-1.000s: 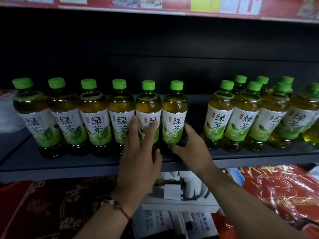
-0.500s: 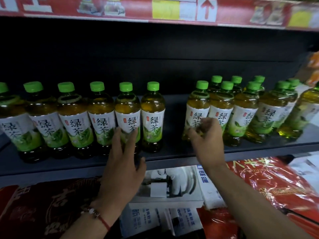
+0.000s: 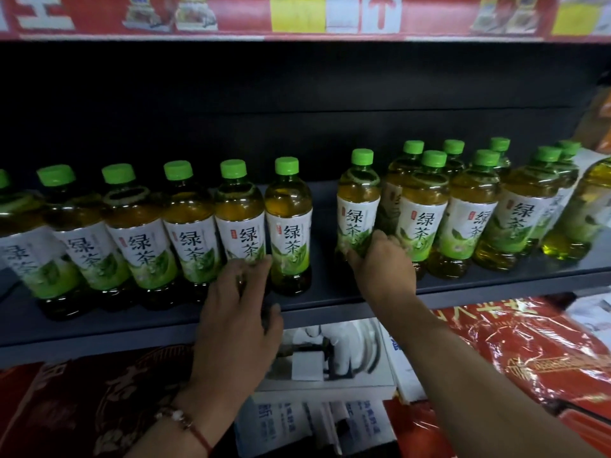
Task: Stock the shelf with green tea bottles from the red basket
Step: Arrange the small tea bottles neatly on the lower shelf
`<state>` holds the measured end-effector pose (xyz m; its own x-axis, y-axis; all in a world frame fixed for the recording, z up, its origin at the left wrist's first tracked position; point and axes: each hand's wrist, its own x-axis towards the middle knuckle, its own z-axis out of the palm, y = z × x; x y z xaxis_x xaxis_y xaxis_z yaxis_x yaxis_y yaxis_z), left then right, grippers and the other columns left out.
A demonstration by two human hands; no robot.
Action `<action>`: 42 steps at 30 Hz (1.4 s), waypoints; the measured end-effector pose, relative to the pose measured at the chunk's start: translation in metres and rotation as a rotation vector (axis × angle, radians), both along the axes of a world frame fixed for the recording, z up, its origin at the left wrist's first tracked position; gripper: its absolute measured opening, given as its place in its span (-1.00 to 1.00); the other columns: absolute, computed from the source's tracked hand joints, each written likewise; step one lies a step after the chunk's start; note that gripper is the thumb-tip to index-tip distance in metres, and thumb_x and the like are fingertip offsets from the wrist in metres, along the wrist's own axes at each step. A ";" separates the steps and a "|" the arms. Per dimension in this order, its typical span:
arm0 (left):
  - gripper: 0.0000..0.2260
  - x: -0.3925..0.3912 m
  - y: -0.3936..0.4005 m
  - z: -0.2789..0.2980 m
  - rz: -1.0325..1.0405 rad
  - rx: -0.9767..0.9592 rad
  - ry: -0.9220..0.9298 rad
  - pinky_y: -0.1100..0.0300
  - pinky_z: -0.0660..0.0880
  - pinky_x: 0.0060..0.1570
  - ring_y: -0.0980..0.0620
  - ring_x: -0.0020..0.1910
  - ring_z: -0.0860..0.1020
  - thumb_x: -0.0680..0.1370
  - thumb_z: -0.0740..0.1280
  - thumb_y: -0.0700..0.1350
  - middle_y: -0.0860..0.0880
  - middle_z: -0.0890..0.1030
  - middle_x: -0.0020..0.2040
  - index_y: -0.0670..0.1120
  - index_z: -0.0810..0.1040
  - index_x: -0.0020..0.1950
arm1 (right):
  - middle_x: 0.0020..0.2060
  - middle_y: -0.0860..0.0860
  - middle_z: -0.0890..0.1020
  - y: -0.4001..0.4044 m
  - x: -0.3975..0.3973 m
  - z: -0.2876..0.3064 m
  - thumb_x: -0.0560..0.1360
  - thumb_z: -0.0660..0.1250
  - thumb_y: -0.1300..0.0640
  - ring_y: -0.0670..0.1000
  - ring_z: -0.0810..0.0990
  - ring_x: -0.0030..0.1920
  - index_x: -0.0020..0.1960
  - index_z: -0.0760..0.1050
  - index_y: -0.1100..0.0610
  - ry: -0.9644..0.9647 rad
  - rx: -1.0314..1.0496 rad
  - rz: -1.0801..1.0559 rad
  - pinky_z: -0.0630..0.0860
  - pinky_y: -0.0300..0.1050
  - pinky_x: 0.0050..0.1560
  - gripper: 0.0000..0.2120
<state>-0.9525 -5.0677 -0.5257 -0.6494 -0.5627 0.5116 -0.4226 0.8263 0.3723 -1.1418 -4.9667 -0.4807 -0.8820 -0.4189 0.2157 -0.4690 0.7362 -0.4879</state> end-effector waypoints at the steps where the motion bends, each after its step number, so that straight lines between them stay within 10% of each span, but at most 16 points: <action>1: -0.41 -0.001 0.002 -0.002 -0.024 -0.023 -0.017 -0.09 0.51 0.21 -0.11 0.39 0.29 0.52 0.41 -0.08 -0.08 0.26 0.44 0.05 0.28 0.51 | 0.23 0.18 0.51 -0.001 0.000 -0.001 0.57 0.30 -0.10 0.21 0.50 0.22 0.28 0.40 0.22 -0.009 -0.023 0.012 0.44 -0.01 0.11 -0.54; 20: -0.44 -0.027 0.019 0.002 -0.053 -0.051 -0.092 -0.15 0.44 0.29 -0.15 0.44 0.30 0.54 0.37 -0.05 -0.09 0.30 0.47 0.05 0.31 0.51 | 0.11 0.02 0.64 0.023 0.009 -0.020 0.48 0.40 -0.16 0.05 0.61 0.12 0.24 0.48 0.07 -0.097 -0.239 0.309 0.57 0.03 0.08 -0.56; 26: -0.38 -0.046 0.035 0.038 -0.008 -0.171 0.026 -0.22 0.22 0.44 -0.22 0.50 0.17 0.51 0.41 -0.06 -0.17 0.19 0.54 0.06 0.26 0.53 | 0.07 -0.04 0.44 0.071 -0.017 -0.007 0.46 0.46 -0.09 0.02 0.50 0.12 0.20 0.38 0.11 -0.076 -0.655 -0.009 0.47 -0.07 0.06 -0.54; 42: -0.28 -0.100 0.025 0.064 0.013 -0.429 -0.051 -0.30 -0.06 0.51 -0.35 0.57 -0.03 0.48 0.44 0.08 -0.29 0.22 0.55 0.13 0.21 0.58 | 0.23 0.02 0.57 0.064 -0.045 -0.031 0.38 0.50 -0.02 0.09 0.54 0.22 0.34 0.40 0.04 -0.140 -0.278 0.156 0.47 -0.08 0.14 -0.41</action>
